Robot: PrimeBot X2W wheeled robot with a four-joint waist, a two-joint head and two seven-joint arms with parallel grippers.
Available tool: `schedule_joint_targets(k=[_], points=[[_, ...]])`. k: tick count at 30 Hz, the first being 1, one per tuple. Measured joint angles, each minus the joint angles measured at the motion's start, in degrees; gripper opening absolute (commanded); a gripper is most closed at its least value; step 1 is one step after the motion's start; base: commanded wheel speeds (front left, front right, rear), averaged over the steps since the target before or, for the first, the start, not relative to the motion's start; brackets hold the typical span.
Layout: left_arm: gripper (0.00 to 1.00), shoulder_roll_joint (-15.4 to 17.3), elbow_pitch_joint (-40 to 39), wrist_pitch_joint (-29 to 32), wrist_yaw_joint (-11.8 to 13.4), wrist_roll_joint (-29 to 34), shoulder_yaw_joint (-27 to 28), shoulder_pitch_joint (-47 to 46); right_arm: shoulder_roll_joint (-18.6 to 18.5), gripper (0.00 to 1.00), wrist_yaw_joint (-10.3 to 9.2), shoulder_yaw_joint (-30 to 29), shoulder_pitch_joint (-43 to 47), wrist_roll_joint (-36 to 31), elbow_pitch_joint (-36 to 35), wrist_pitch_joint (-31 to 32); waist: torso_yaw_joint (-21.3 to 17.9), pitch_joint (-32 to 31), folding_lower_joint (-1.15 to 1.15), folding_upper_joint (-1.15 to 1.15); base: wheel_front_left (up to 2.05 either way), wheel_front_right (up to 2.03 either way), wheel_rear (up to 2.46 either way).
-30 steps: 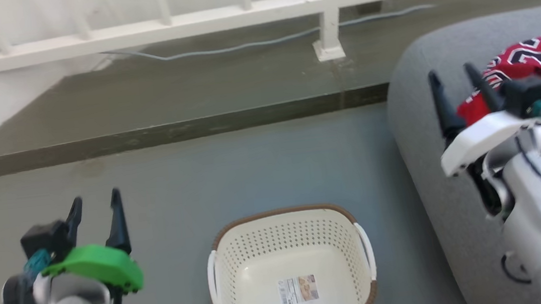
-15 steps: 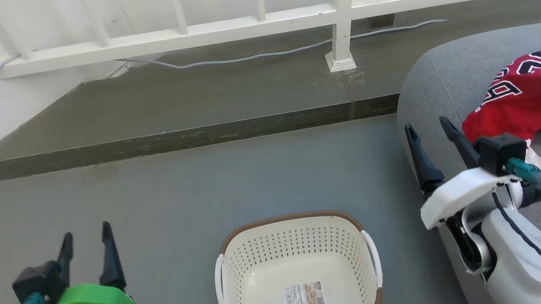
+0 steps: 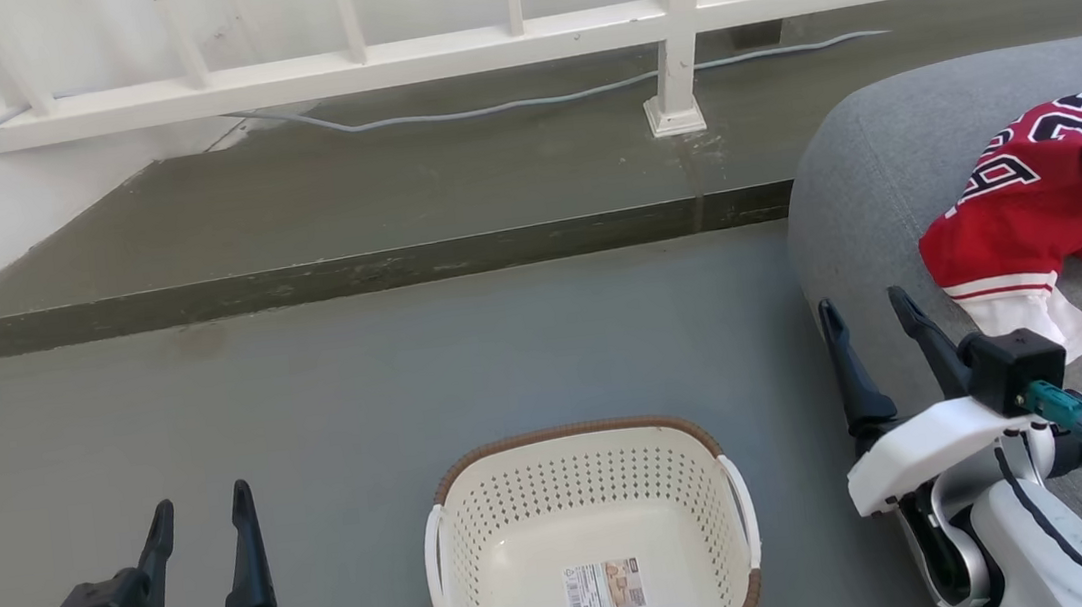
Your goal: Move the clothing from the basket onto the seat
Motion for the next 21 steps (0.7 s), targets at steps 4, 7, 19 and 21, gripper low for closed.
schedule_joint_targets(k=[4, 7, 19, 21], points=[[1.0, 0.0, -1.29, 0.0, 0.0, 0.77, 0.71, 1.15, 0.01, 1.0, -0.56, -0.85, 1.45, -0.14, -1.93, 0.0, -0.31, 0.14, 0.0, 0.0, 0.0, 0.0, 0.0], [1.0, 0.0, -1.69, 0.0, 0.0, 1.38, 1.04, 2.06, 0.07, 1.0, -0.58, -1.37, 2.46, -0.15, -2.99, 0.0, -0.54, 0.16, 0.0, 0.0, 0.0, 0.0, 0.0], [1.0, -0.34, -4.24, 0.0, 0.0, 3.94, 1.87, 3.36, 0.78, 1.0, -1.01, -2.01, 5.0, -0.98, -6.3, 0.29, -1.5, 0.26, 0.0, 0.0, 0.0, 0.0, 0.0], [1.0, -0.51, -4.45, 0.01, 0.0, 4.13, 2.14, 3.59, 0.78, 1.0, -1.09, -2.2, 5.63, -1.07, -6.8, 0.45, -1.6, 0.27, 0.0, 0.0, 0.0, 0.0, 0.0]])
